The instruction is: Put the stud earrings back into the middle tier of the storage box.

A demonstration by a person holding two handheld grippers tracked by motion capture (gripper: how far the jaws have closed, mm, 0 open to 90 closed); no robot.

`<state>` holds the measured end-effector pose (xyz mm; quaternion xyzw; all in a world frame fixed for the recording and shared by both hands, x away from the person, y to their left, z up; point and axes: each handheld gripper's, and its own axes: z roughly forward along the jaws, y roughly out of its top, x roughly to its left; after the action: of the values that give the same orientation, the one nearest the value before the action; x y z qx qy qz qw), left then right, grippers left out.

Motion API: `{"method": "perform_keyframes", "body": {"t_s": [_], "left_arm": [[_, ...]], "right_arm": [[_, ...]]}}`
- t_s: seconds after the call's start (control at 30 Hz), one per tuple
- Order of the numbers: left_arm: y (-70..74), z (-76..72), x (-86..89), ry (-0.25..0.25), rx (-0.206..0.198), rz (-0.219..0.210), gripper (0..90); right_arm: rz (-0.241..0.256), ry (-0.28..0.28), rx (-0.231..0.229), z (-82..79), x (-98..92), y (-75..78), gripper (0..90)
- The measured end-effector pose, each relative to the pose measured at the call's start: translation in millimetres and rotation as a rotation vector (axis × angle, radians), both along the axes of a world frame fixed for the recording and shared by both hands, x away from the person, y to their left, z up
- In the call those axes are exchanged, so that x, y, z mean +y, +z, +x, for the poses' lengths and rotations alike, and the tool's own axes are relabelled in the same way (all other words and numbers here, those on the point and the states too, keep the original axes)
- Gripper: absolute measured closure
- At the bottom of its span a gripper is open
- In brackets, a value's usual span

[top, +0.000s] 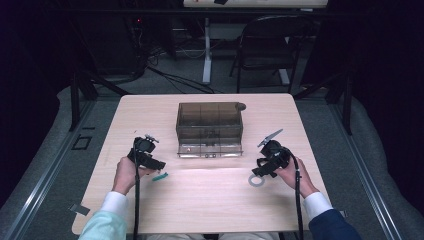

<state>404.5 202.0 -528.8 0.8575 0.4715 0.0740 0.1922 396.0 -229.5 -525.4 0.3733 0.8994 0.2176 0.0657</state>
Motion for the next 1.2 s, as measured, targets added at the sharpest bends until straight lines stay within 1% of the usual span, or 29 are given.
{"method": "perform_keyframes", "body": {"t_s": [0.1,0.17,0.27,0.37,0.4,0.5,0.53,0.57,0.63,0.77,0.83,0.93,0.97,1.0,1.03,1.07,1.13,1.17,1.2], "left_arm": [[-1.9,-0.9,-0.1,-0.003,0.006,0.004,42.5],[-2.5,-2.3,0.7,-0.013,0.015,-0.004,50.6],[-3.6,-3.8,1.7,-0.018,0.027,-0.006,57.2],[-5.7,-4.2,2.3,-0.020,0.044,-0.006,61.4],[-6.1,-4.1,2.5,-0.022,0.048,-0.004,62.9],[-7.7,-3.7,1.7,-0.023,0.057,-0.008,65.9],[-8.4,-3.7,1.4,-0.025,0.056,-0.007,67.3],[-9.6,-3.4,0.6,-0.033,0.061,-0.004,68.5],[-11.6,-3.4,-0.8,-0.031,0.069,0.001,70.4],[-13.5,-2.3,-1.6,-0.039,0.075,0.015,72.0],[-14.9,-2.2,-2.1,-0.029,0.083,0.012,72.6],[-16.4,-1.5,-2.0,-0.024,0.089,0.027,73.2],[-16.8,-1.0,-1.7,-0.024,0.091,0.036,73.2],[-17.3,-0.7,-1.8,-0.023,0.096,0.037,73.5],[-17.8,-0.6,-2.0,-0.020,0.092,0.036,73.9],[-18.2,-0.7,-2.2,-0.017,0.092,0.037,74.2],[-18.4,-0.4,-2.4,-0.023,0.091,0.046,76.0],[-18.7,-0.1,-2.5,-0.024,0.092,0.048,76.5],[-19.2,-0.2,-2.9,-0.019,0.098,0.041,77.8]], "right_arm": [[-0.007,0.001,-0.001,0.2,-0.4,0.1,14.8],[-0.009,0.001,-0.001,0.1,-0.5,0.1,14.8],[-0.004,-0.003,-0.007,-0.4,-0.4,0.1,14.9],[0.019,-0.014,-0.006,-1.2,0.8,-1.4,14.9],[0.000,-0.003,-0.001,-0.6,0.5,-0.1,14.9],[-0.008,-0.001,-0.003,-0.4,0.5,-0.1,14.9],[0.001,-0.003,-0.001,-0.6,0.7,-0.3,15.0],[0.000,-0.003,-0.001,-0.6,0.6,-0.2,15.0],[-0.001,-0.003,-0.002,-0.6,0.3,-0.2,15.0],[0.004,-0.005,-0.004,-0.8,0.6,-0.5,15.0],[0.004,-0.005,-0.005,-0.8,0.6,-0.4,15.0],[0.000,-0.003,-0.004,-0.6,0.5,-0.2,15.1],[0.005,-0.005,-0.005,-0.7,0.6,-0.5,15.0],[0.005,-0.005,-0.005,-0.7,0.6,-0.5,15.1],[0.018,-0.014,-0.009,-1.1,0.9,-1.5,15.1],[0.000,-0.004,-0.005,-0.5,0.3,-0.2,15.1],[-0.002,-0.003,-0.006,-0.4,0.2,-0.2,15.1],[0.006,-0.004,-0.007,-0.5,0.3,-0.6,15.0],[0.017,-0.014,-0.010,-1.0,0.8,-1.4,15.1]]}}
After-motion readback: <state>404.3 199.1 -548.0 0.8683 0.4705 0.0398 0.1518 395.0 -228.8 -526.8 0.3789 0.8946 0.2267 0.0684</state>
